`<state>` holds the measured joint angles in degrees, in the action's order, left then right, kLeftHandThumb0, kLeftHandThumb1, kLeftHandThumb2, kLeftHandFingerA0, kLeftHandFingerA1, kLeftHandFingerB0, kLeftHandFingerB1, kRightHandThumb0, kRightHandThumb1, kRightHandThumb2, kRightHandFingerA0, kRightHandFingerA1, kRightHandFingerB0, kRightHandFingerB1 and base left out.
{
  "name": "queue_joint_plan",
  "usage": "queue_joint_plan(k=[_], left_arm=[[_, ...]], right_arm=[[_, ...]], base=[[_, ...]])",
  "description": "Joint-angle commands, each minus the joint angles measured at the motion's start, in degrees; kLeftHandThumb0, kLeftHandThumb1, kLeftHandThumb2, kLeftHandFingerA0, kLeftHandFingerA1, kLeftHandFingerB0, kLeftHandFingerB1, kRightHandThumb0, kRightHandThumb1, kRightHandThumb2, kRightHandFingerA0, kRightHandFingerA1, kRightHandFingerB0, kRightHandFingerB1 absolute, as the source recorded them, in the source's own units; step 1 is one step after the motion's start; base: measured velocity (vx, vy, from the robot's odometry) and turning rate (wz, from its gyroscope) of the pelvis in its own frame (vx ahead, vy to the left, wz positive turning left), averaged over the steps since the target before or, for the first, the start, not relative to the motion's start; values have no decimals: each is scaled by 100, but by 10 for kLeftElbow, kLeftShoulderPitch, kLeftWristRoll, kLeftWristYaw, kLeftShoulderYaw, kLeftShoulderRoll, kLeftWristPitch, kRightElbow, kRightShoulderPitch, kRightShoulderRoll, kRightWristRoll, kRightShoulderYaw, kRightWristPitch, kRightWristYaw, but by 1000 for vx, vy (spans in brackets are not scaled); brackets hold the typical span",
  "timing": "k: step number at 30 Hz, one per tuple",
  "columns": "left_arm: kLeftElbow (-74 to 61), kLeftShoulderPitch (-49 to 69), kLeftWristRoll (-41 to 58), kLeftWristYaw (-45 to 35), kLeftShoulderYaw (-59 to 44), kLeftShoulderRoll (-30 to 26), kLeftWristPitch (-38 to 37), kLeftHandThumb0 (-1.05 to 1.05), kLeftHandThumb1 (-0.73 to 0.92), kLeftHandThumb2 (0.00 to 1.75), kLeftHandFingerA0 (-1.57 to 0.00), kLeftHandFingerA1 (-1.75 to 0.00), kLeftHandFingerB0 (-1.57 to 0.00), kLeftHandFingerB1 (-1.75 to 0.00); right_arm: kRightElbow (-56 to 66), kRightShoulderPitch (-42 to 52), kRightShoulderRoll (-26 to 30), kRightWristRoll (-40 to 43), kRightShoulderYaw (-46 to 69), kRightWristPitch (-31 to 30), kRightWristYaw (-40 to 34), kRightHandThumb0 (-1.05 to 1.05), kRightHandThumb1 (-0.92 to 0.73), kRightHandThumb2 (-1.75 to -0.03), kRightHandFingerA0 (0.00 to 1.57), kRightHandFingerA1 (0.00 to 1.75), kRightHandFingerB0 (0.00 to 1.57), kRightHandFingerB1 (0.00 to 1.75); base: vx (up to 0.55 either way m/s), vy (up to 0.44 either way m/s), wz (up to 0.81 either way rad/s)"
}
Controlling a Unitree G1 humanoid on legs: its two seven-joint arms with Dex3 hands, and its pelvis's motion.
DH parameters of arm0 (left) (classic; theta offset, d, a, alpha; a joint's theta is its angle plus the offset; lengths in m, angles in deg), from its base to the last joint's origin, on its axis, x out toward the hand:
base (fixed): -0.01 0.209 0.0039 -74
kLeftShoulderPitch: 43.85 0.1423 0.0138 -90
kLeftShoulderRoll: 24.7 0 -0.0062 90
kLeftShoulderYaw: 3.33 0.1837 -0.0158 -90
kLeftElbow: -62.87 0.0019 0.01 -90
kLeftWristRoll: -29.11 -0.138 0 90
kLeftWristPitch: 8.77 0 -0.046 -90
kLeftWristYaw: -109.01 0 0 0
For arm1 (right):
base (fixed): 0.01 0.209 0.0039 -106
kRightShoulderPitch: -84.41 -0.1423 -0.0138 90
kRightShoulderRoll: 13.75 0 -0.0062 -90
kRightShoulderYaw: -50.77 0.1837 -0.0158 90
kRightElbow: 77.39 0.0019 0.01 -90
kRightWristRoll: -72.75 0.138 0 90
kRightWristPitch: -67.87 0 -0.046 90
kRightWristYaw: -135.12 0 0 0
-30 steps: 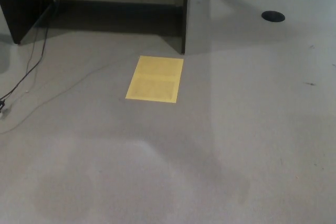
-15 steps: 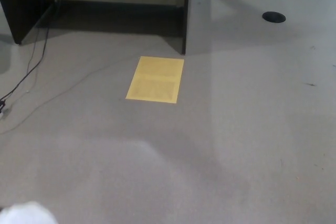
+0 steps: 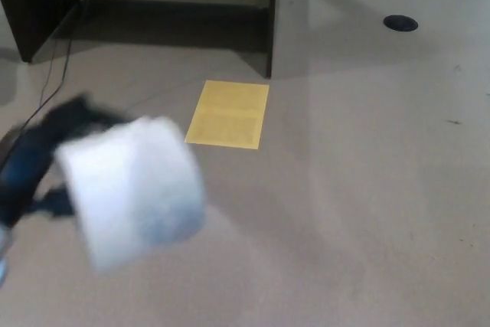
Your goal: A person is holding a toilet paper roll and the robot extends its left hand to grab the roll by inserting its thumb into the gap in the middle and brings its hand down by its side. Then it extends its arm again to hand the toilet paper roll back to the person.
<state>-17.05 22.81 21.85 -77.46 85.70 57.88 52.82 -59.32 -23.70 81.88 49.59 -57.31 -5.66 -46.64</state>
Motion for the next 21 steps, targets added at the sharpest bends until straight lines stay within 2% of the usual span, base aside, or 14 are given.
queue_joint_plan(k=[1, 4, 5, 7, 8, 9, 10, 11, 15, 16, 17, 18, 20, 21], left_arm=[[-93, -84, -41, -52, 57, 12, 106, -6, 73, 75, -72, -151, -65, -133], [-136, -121, -67, -66, 97, 34, 157, -5, 70, 76, -76, -155, -68, -133], [-134, -141, -72, -71, 110, 40, 158, -6, 70, 78, -75, -155, -64, -134], [-131, -169, -77, -77, 126, 53, 168, -11, 69, 81, -76, -155, -65, -135], [-124, -197, -90, -78, 139, 62, 176, -14, 73, 80, -76, -159, -63, -141], [-123, -211, -96, -78, 147, 70, 185, -16, 78, 70, -75, -160, -59, -142], [-122, -225, -92, -81, 154, 81, 192, -15, 77, 68, -73, -159, -59, -142], [-124, -239, -97, -83, 165, 95, 203, -17, 76, 79, -77, -161, -61, -142], [-129, -273, -113, -82, 193, 134, 232, -17, 69, 84, -73, -163, -61, -142], [-129, -279, -119, -81, 199, 142, 235, -18, 73, 80, -72, -161, -60, -143], [-124, -291, -128, -79, 211, 157, 237, -20, 76, 70, -78, -168, -57, -146], [-117, -297, -128, -79, 218, 166, 232, -16, 75, 71, -76, -159, -65, -134], [-117, -300, -123, -82, 226, 179, 232, -15, 76, 70, -71, -156, -63, -135], [-121, -300, -125, -84, 229, 185, 238, -16, 77, 70, -70, -155, -63, -136]], right_arm=[[-6, 1, -1, -2, 3, -9, 2, -44, -54, -86, 61, 65, 41, 53], [-7, 13, 3, -5, 1, -4, -5, -43, -54, -86, 62, 66, 41, 53], [-7, 14, 4, -7, -1, 0, -6, -39, -68, -60, 67, 58, 48, 40], [-6, 13, 7, -5, 1, 4, -2, -39, -68, -60, 66, 57, 48, 41], [-3, 7, 8, -4, 2, 3, 1, -39, -67, -60, 66, 58, 48, 40], [-3, 3, 7, -8, -2, -3, -3, -39, -68, -60, 67, 56, 48, 40], [-4, 1, 6, -8, -2, -8, 0, -38, -68, -60, 67, 56, 47, 40], [-3, 0, 5, -7, -1, -8, 2, -44, -55, -86, 61, 65, 42, 53], [-4, 1, 3, -5, 1, -5, 0, -44, -55, -86, 60, 64, 41, 53], [-4, 1, 3, -5, 1, -6, 1, -38, -68, -60, 66, 54, 47, 39], [-4, -2, 2, -4, 1, -8, 2, -38, -68, -60, 65, 53, 48, 40], [-3, -4, 2, -4, 2, -8, 2, -38, -68, -60, 66, 54, 48, 40], [-1, -6, 2, -6, 0, -10, 3, -38, -68, -60, 66, 53, 47, 40], [0, -6, 3, -5, 1, -6, 5, -43, -54, -86, 60, 65, 41, 53]], base=[[0, 0, 0], [0, 0, 0], [0, 0, 0], [0, 0, 0], [0, 0, 0], [0, 0, 0], [0, 0, 0], [0, 0, 0], [0, 0, 0], [0, 0, 0], [0, 0, 0], [0, 0, 0], [0, 0, 0], [0, 0, 0]])
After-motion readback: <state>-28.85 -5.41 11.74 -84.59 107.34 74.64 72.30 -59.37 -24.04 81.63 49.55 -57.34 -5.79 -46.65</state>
